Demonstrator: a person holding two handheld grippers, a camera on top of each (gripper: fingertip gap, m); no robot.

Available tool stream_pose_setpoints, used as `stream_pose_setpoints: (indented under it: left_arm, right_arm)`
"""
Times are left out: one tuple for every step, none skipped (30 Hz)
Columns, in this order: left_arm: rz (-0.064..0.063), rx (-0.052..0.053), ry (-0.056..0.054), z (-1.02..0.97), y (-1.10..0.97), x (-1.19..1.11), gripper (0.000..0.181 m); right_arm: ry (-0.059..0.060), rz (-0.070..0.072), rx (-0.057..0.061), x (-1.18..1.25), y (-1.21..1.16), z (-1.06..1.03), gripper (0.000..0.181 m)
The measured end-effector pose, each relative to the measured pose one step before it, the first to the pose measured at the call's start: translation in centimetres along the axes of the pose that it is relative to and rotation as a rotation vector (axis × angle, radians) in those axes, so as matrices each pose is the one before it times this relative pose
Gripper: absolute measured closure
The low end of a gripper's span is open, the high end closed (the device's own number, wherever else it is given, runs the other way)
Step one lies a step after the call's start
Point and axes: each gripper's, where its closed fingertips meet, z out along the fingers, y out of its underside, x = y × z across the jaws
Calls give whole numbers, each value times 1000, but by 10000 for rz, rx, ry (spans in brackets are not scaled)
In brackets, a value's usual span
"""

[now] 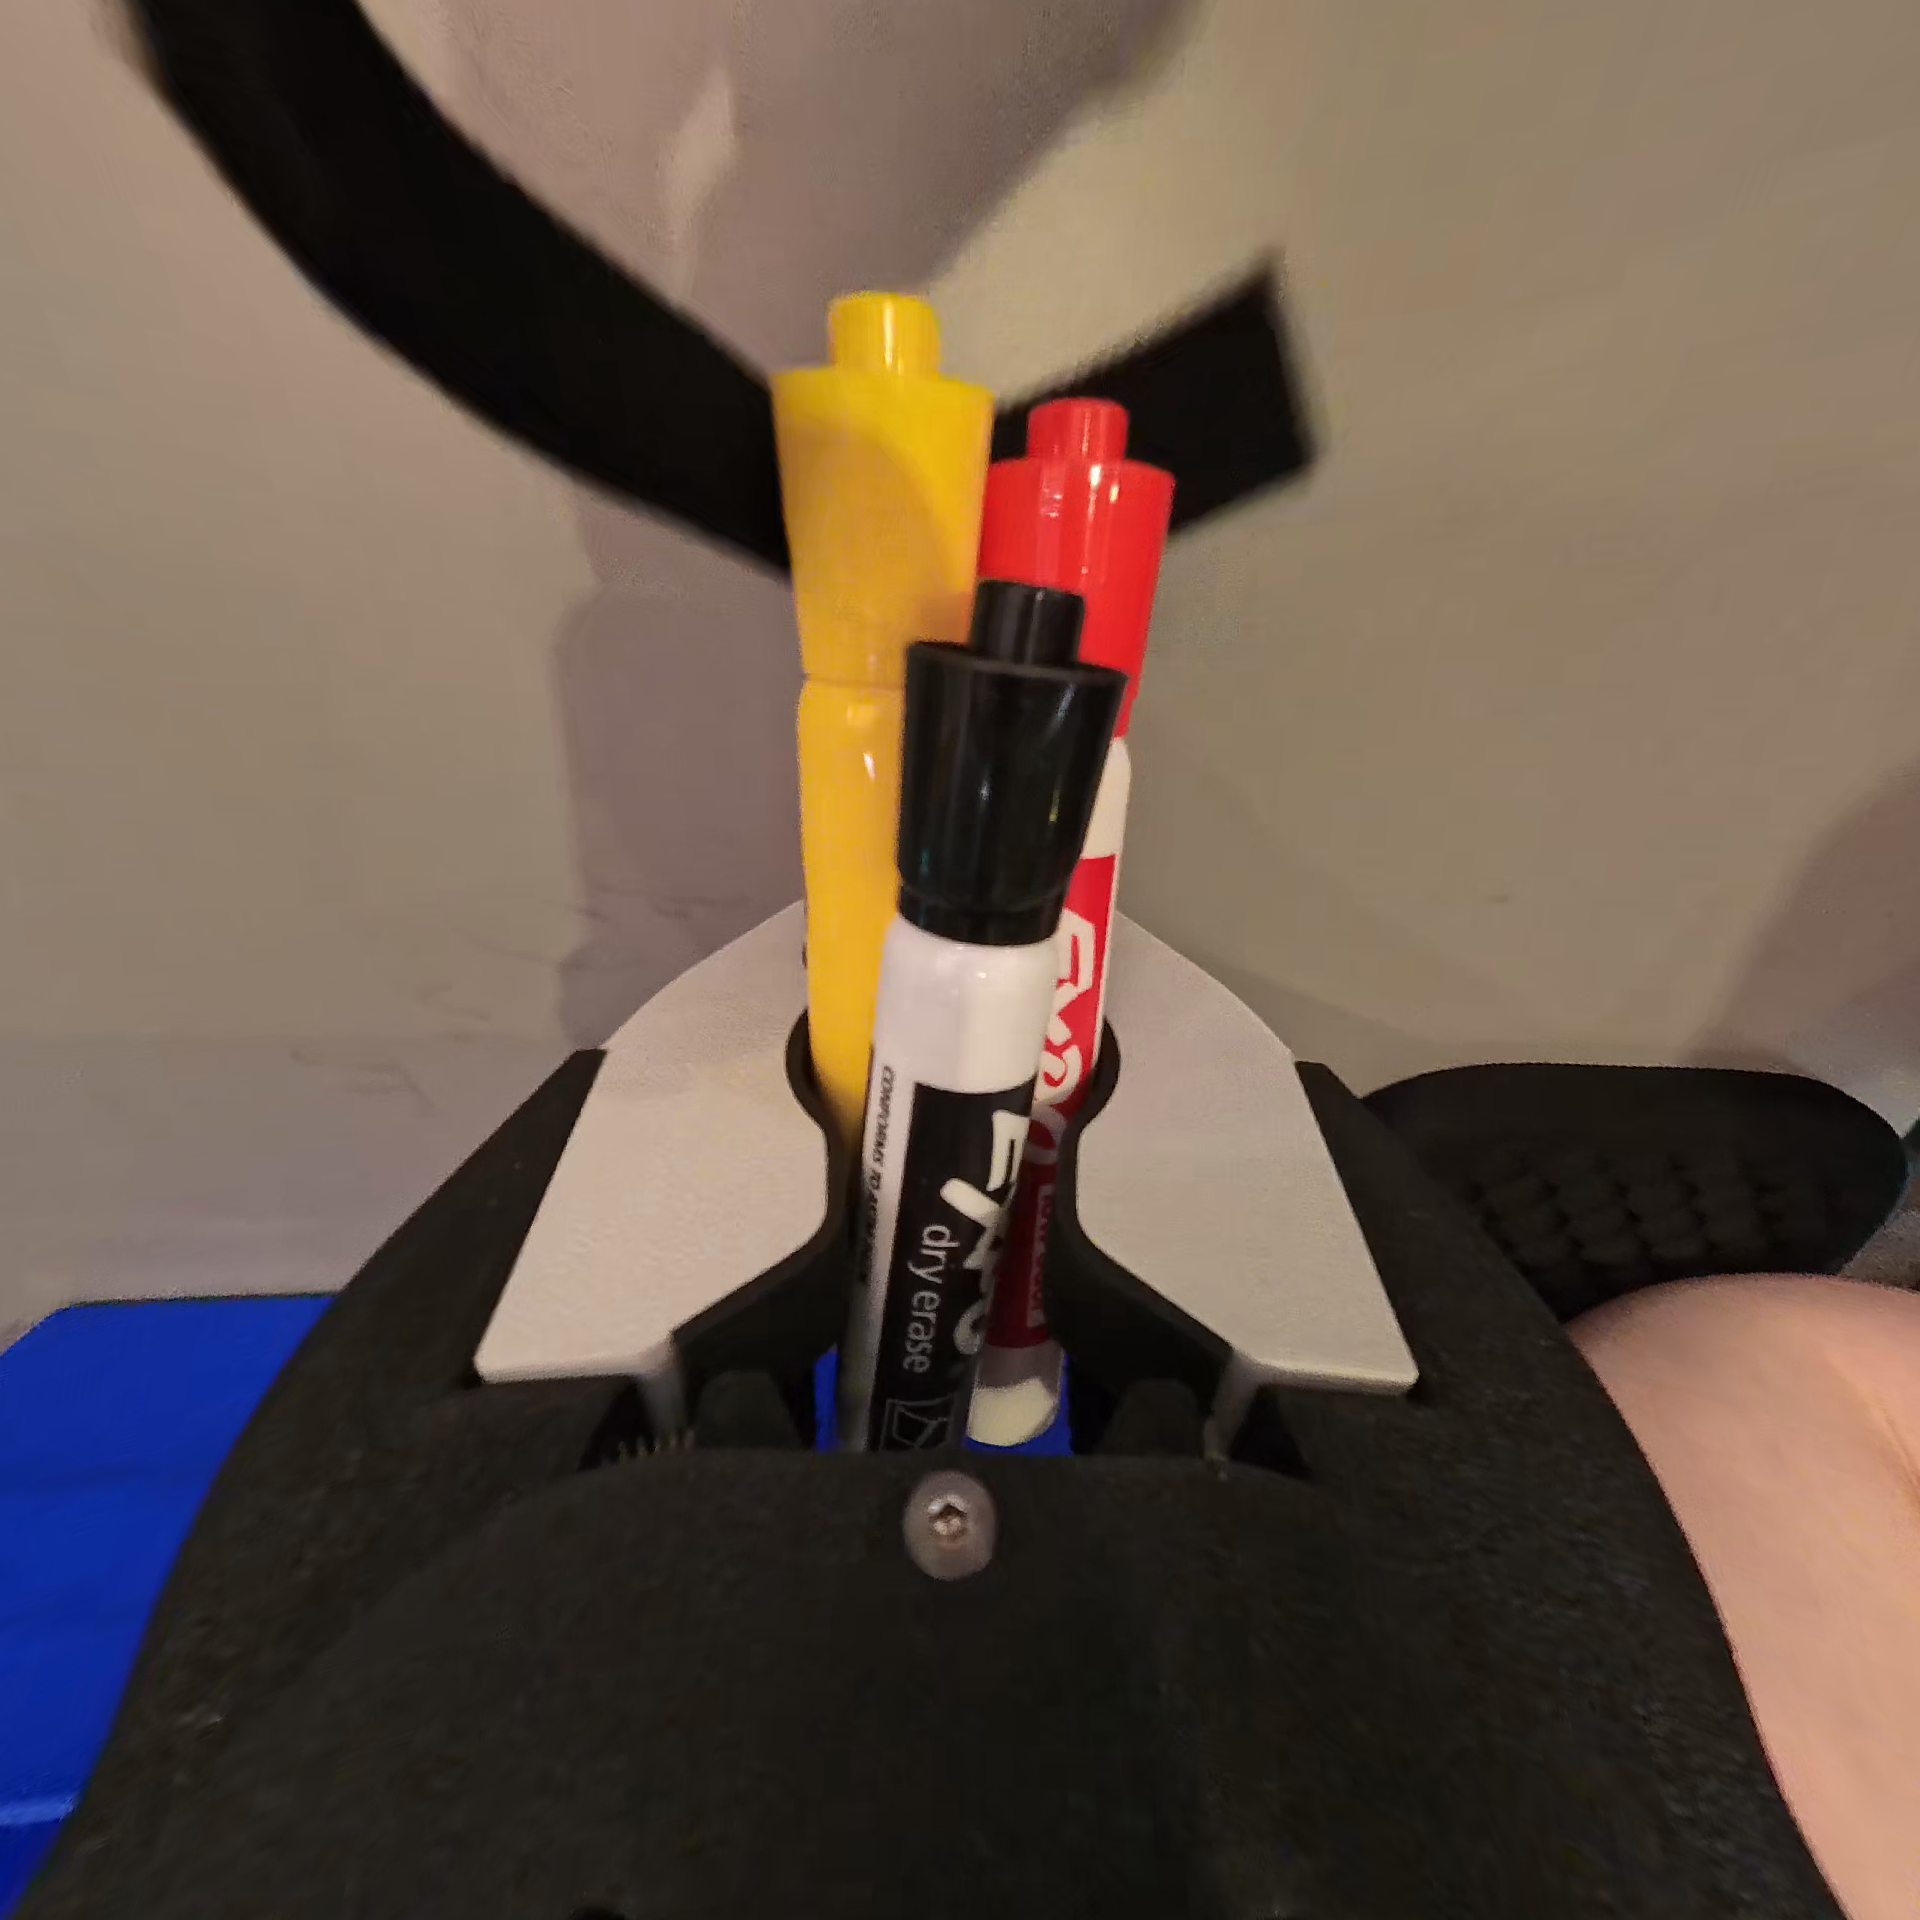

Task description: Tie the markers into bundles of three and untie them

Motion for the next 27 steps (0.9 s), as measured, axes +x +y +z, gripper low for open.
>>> stream_pose_setpoints:
  left_arm:
    - [-30,-29,4,124,-16,-99,139]
    - [-51,-32,19,110,-5,-69,139]
    - [-34,-22,9,90,-15,-60,139]
    - [-1,5,-3,51,-29,-51,139]
    - [9,29,-11,10,-54,-46,139]
    - [-10,37,-5,-34,-63,-12,139]
    - [-46,29,13,-52,-60,9,139]
    - [-42,8,-6,-54,-40,8,139]
    - [3,-11,-56,-44,2,-30,139]
    - [14,-4,-22,-46,-15,34,139]
    - [12,12,18,-34,-30,96,139]
    - [34,18,-11,-38,-48,48,139]
    - [15,19,13,-51,-30,70,139]
    - [-5,8,14,-50,-12,72,139]
    - [14,-12,-27,-45,21,12,139]
    - [35,-7,-50,-58,6,-5,139]
    - [23,2,-52,-74,-9,-20,139]
    - [0,6,-12,-71,-25,31,139]
    - [17,16,-3,-64,-27,48,139]
    - [44,26,-46,-66,-40,-5,139]
    - [21,18,-37,-83,-33,2,139]
    - [-8,6,-19,-72,-30,18,140]
    - [3,0,-51,-46,-23,-20,140]
    - [8,-15,-52,-37,1,-39,140]
    - [8,-27,-22,-16,16,12,139]
    - [30,-38,-26,0,13,35,139]
    - [48,-28,-55,-12,-11,-9,139]
  right_arm:
    - [-110,-620,385,-913,-920,226,178]
    - [89,-534,181,-623,-693,192,178]
    - [172,-517,65,-490,-519,146,178]
    - [95,-548,59,-620,-448,88,178]
    - [229,-576,51,-426,-367,62,178]
    - [345,-633,33,-272,-308,41,178]
    - [257,-724,9,-393,-306,38,178]
    - [221,-798,-28,-409,-367,74,178]
    - [266,-785,-63,-332,-421,98,178]
    - [108,-692,-122,-468,-377,180,178]
    - [-92,-547,-207,-691,-237,261,178]
    - [-144,-399,-216,-737,-139,273,178]
    - [-107,-288,-144,-660,-112,211,178]
    - [-24,-234,-33,-488,-146,95,178]
    - [30,-213,70,-301,-216,10,178]
    - [57,-196,90,-171,-208,-27,178]
    - [86,-173,15,-50,-73,19,178]
    - [62,-140,-63,-42,70,64,178]
    - [-31,-72,-18,-156,38,66,177]
    - [-124,5,93,-276,-99,31,177]
    - [-128,8,130,-278,-186,4,177]
    - [-42,-62,76,-154,-150,-11,177]
    - [52,-129,6,-22,-105,-21,177]
    - [98,-154,66,74,-205,-83,177]
    - [75,-113,122,71,-299,-99,177]
    - [34,-50,77,54,-221,-92,177]
    - [-12,-18,46,14,-152,-63,177]
